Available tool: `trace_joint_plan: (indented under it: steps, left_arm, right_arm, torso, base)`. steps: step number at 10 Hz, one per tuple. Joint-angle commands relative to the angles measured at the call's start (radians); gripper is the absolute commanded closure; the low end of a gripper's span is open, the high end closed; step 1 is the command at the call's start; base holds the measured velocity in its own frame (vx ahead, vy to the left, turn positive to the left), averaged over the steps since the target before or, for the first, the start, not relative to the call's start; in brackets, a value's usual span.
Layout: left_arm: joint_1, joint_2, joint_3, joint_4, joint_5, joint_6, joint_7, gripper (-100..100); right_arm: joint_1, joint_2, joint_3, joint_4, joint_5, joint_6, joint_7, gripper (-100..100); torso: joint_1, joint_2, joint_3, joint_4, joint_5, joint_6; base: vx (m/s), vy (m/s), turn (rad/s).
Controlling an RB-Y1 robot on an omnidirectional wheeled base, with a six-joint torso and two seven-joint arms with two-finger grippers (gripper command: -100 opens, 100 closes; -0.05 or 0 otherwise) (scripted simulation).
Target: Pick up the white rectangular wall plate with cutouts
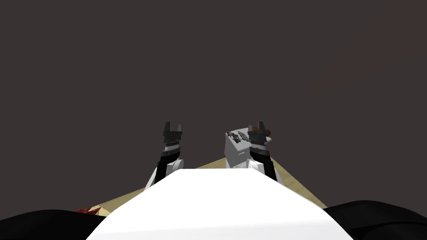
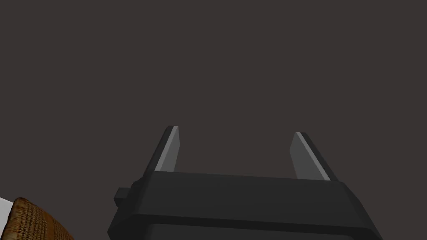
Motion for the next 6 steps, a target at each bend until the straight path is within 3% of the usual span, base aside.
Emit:
trace_joint_plan:
  steps: [1,4,6]
  left_arm:
    - [0.000,0.000,0.000,0.000,0.000,0.000,0.000,0]
    - [0.000,0.000,0.000,0.000,0.000,0.000,0.000,0]
    - [0.000,0.000,0.000,0.000,0.000,0.000,0.000,0]
  right_arm:
    - [-0.010,-0.049,0.001,0.010,0.013,-0.002,0.005,-100]
    - [-0.050,-0.142,0.006,0.048,0.064,-0.009,0.023,-100]
    - [-0.090,-0.203,0.010,0.085,0.115,-0.018,0.040,-100]
  torso:
    - [0.000,0.000,0.000,0.000,0.000,0.000]
    - [0.003,0.001,0.000,0.000,0.001,0.000]
    - [0.007,0.002,0.001,0.000,0.001,0.000]
  base:
    - [-0.002,0.017,-0.023]
    - [-0.018,0.060,-0.049]
    - [-0.032,0.122,-0.067]
